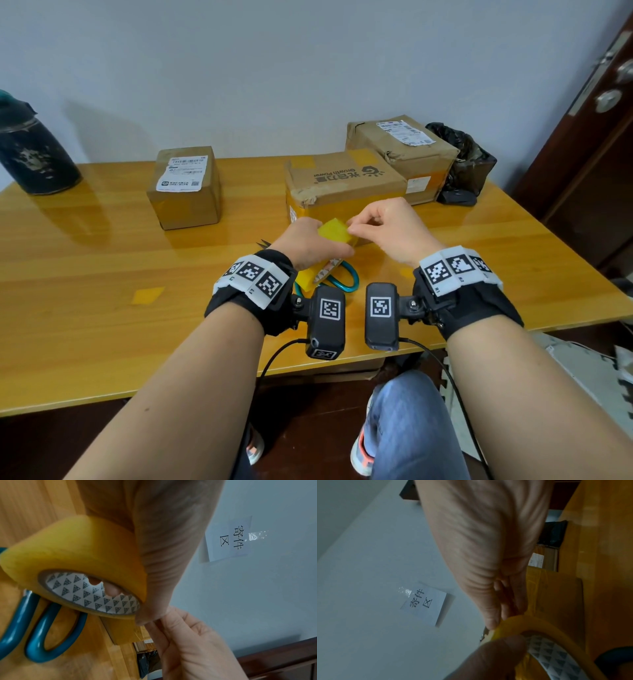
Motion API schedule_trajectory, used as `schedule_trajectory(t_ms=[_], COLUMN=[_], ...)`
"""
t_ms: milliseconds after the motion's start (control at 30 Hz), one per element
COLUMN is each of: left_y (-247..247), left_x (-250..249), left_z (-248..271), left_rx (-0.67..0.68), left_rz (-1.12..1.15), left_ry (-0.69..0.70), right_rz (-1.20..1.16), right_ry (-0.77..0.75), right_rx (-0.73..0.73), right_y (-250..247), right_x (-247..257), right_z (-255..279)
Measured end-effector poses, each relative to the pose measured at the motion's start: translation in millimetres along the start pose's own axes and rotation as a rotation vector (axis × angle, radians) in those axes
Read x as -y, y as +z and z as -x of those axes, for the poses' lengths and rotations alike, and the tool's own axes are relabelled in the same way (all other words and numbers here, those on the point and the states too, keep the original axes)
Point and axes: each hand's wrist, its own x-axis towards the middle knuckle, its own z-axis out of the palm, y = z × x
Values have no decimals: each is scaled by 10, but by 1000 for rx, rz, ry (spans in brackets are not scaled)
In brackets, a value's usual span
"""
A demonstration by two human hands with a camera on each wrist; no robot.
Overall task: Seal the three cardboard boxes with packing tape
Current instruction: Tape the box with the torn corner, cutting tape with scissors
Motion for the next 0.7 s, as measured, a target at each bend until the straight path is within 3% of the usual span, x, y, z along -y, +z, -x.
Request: schedule_trajectory(t_ms=[200,433,567,700], left_y=[-10,-26,-38,-65], left_x=[69,71,104,120], left_z=[-62,-36,-55,-38], left_rx=[-18,19,28,29], left_rz=[16,42,59,102], left_ry=[6,29,17,23], right_rz=[251,248,124,-268], right_ry=[-45,16,50,165], right_rx=[6,-3,18,67], right_y=[99,101,78,67], right_x=[68,47,32,49], right_z=[-28,-78,-103,-107])
